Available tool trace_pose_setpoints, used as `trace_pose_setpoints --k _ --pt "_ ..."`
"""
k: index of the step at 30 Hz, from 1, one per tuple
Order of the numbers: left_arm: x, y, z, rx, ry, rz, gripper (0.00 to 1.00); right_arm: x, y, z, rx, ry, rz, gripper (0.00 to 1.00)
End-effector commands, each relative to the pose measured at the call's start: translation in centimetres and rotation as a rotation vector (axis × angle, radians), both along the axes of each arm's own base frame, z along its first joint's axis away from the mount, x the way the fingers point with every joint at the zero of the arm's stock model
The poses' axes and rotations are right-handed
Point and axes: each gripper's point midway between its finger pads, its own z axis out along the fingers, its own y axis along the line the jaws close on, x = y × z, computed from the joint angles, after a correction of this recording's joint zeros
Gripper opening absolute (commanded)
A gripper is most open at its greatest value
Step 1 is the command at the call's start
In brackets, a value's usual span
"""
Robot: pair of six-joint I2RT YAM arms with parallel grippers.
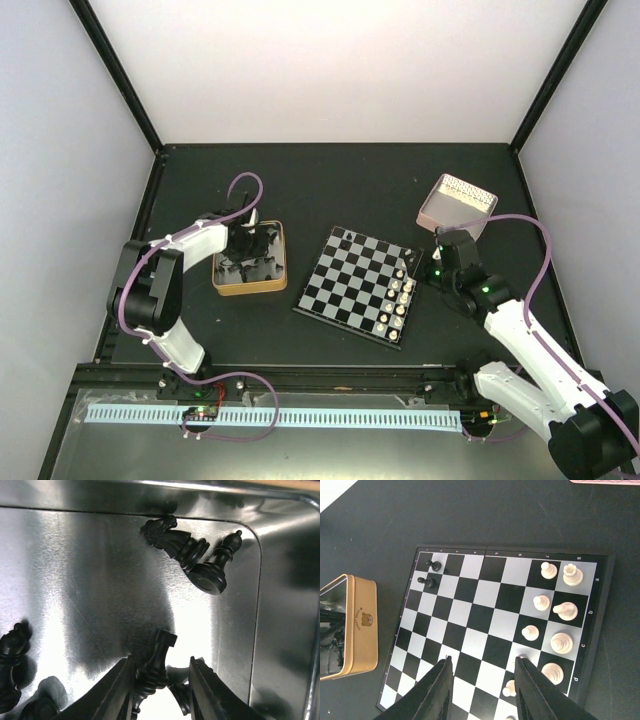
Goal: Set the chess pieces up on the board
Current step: Pick up the chess piece from the storage box.
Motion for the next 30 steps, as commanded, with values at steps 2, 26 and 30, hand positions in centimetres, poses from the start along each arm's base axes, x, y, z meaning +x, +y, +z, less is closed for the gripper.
trace_pose_setpoints --k 2,26,30 --pt "-0.7 0.2 -1.1 0.009 0.046 -0.012 0.28 0.1 0.3 0.1 0.018 -0.008 0.003 0.36" --pt "0.5 0.0 3.4 -0.006 -0.101 -0.014 0.07 0.5 2.6 0.4 0.100 0.008 0.085 0.36" --pt "0.7 -2.3 6.2 -0.122 -0.189 -0.094 0.07 0.9 4.8 0.6 0.172 0.023 0.170 0.39"
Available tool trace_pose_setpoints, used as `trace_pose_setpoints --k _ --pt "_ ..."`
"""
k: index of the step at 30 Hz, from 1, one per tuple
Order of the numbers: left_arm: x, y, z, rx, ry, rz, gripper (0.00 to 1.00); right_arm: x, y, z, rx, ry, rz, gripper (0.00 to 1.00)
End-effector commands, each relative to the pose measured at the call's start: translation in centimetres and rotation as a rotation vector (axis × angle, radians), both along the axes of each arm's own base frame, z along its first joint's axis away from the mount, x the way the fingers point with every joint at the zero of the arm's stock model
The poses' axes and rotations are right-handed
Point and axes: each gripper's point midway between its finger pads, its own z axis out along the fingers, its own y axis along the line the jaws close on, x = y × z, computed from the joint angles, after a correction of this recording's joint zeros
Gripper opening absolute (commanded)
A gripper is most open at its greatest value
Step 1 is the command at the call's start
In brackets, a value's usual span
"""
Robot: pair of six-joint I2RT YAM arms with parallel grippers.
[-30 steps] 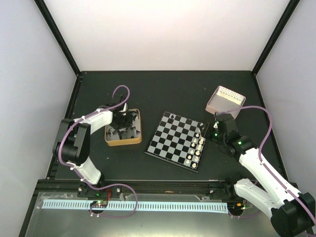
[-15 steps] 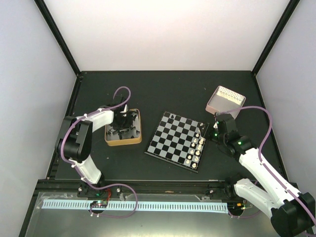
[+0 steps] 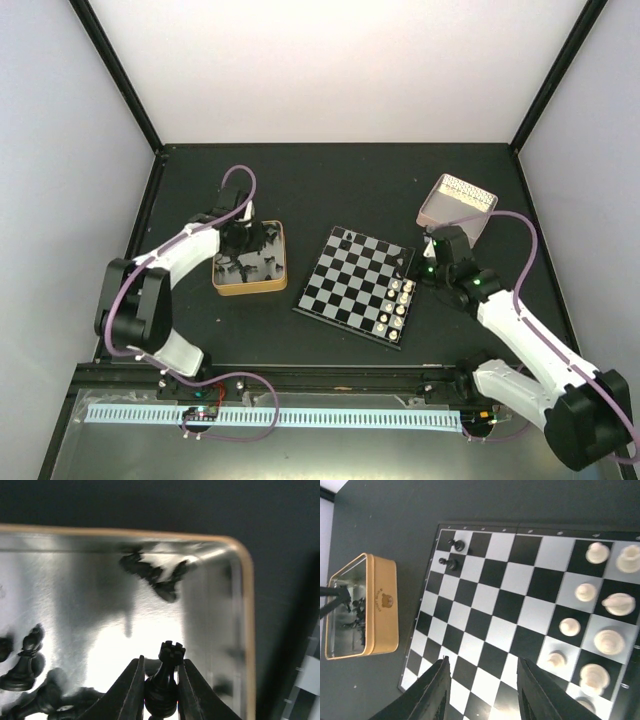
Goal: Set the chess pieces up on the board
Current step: Pick up the chess piece from the storage box, then place the chess piece on the chessboard.
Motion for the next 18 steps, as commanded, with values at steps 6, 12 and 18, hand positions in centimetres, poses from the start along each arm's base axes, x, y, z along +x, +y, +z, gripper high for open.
trace_pose_setpoints --k 6,12,18 --pt "-0.8 -10.6 6.7 -0.406 -0.180 -0.413 0.08 1.2 7.3 2.3 0.242 0.018 0.288 0.51" --pt "-2.7 -19.1 10.2 -0.620 -0.257 -0.774 0.08 2.8 10.7 4.0 0.310 0.010 0.403 0.66" --pt "-3.5 -22.1 11.2 -0.671 -0.308 -0.962 0.05 5.6 10.9 3.6 0.260 0.029 0.340 0.61"
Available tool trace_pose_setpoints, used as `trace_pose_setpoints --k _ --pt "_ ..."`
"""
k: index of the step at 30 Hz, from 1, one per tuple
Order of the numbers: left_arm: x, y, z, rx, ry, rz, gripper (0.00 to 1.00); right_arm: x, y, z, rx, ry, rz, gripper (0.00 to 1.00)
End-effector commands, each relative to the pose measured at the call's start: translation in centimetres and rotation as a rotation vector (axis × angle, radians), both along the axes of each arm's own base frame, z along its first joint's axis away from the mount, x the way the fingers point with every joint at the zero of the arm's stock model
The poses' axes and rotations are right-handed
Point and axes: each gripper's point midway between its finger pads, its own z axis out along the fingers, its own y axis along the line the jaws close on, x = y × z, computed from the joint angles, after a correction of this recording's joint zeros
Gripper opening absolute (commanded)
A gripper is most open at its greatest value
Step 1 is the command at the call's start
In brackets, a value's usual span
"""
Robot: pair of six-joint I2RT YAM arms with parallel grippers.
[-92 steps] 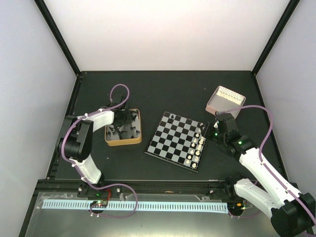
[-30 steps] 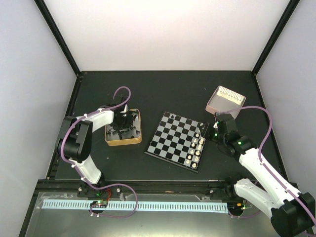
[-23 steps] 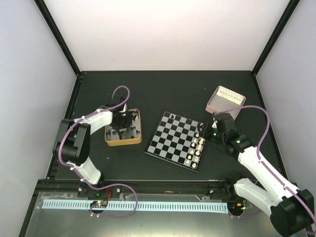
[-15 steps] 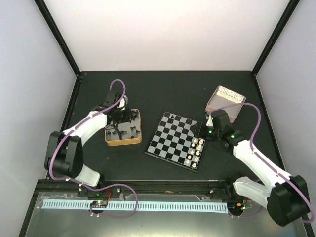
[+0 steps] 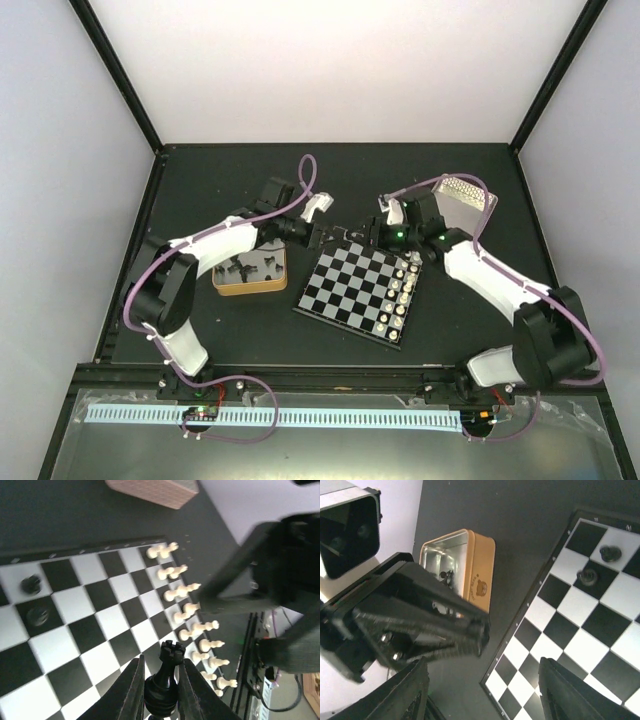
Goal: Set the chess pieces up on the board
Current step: Place the chess piece on the chessboard.
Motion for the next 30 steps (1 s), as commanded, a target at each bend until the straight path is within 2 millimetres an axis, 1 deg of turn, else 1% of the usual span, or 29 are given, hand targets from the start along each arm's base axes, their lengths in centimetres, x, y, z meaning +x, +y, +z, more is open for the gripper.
trace_pose_setpoints --k 1,5,11,13,15,20,26,30 --pt "-0.4 -2.4 3.7 -0.150 -0.140 -0.184 0.05 1.9 0.7 0.7 -0.009 -0.015 -0.009 0.57" --pt "-1.2 -2.7 3.5 -0.157 -0.158 -0.235 0.04 2.3 1.8 0.6 0.025 0.015 0.024 0.44" --pt "-1.7 -2.7 3.3 -0.160 -0.167 -0.256 0.05 2.3 2.3 0.7 0.050 0.027 0.042 0.36" --pt "-1.7 -2.7 3.3 -0.160 -0.166 -0.258 0.05 2.2 2.4 0.6 0.058 0.043 0.047 0.32" --pt "-1.6 -2.7 3.3 -0.158 -0.169 -0.252 0.05 1.9 2.6 0.5 0.070 0.059 0.060 0.30" --pt "-1.2 -2.7 3.4 -0.149 -0.174 -0.232 0.05 1.2 2.7 0.1 0.087 0.102 0.070 0.29" --pt "-1.0 -2.7 3.4 -0.142 -0.173 -0.214 0.06 0.5 3.1 -0.1 0.137 0.171 0.077 0.24" --pt "-1.0 -2.6 3.8 -0.148 -0.185 -0.211 0.06 0.2 3.4 -0.2 0.187 0.221 0.066 0.16"
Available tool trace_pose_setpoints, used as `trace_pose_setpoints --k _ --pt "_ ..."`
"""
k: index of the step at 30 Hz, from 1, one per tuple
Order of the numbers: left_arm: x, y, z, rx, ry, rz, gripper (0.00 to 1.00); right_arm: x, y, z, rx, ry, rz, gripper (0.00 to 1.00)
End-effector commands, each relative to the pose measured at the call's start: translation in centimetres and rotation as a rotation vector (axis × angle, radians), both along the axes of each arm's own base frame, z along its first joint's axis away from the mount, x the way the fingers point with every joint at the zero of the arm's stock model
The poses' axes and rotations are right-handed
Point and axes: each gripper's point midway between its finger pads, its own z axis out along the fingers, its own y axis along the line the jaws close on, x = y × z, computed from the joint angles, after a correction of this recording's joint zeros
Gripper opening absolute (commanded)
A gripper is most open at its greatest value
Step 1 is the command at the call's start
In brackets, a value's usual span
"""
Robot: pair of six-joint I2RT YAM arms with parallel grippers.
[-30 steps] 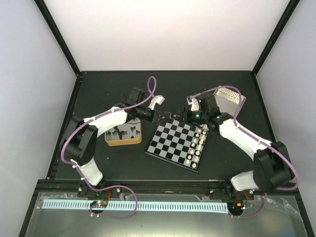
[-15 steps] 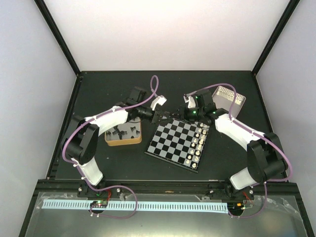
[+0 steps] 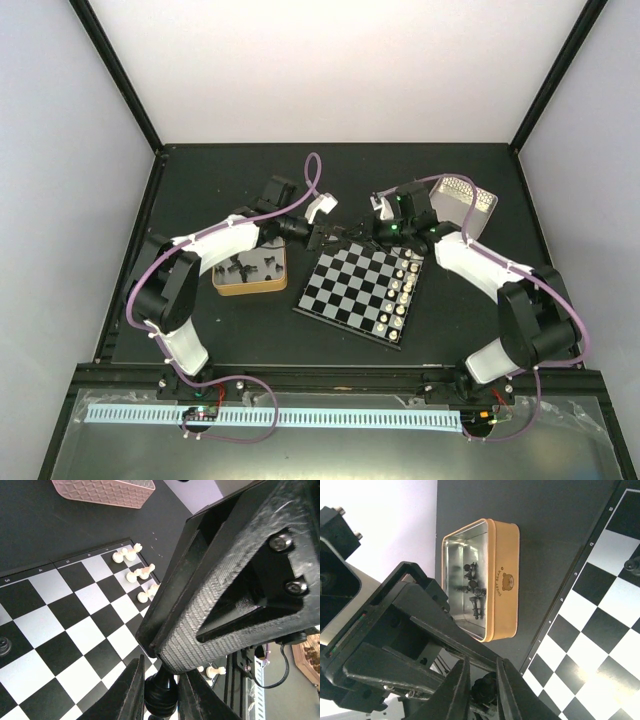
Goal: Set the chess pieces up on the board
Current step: Place the chess piece on the chessboard.
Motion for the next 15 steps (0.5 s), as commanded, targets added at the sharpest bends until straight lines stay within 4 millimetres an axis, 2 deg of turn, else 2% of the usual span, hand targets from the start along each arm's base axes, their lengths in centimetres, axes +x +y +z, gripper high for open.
trace_pose_setpoints --k 1,3,6,11,15 --pt "0.4 -0.7 1.9 -0.042 -0.072 -0.013 0.06 -1.1 0.8 -0.3 0.075 0.087 0.020 0.14" --pt "0.4 -0.6 2.0 -0.042 -0.073 -0.011 0.08 -1.0 0.7 -0.3 0.078 0.091 0.008 0.09" --pt "0.3 -0.6 2.2 -0.046 -0.076 -0.007 0.14 -0.8 0.7 0.3 0.097 0.079 -0.016 0.07" --pt "0.5 -0.3 2.1 -0.036 -0.047 0.032 0.42 0.0 0.1 1.0 0.084 0.031 -0.075 0.07" --pt "0.5 0.3 2.0 -0.051 -0.022 0.083 0.55 0.6 -0.5 1.6 0.079 -0.002 -0.130 0.07"
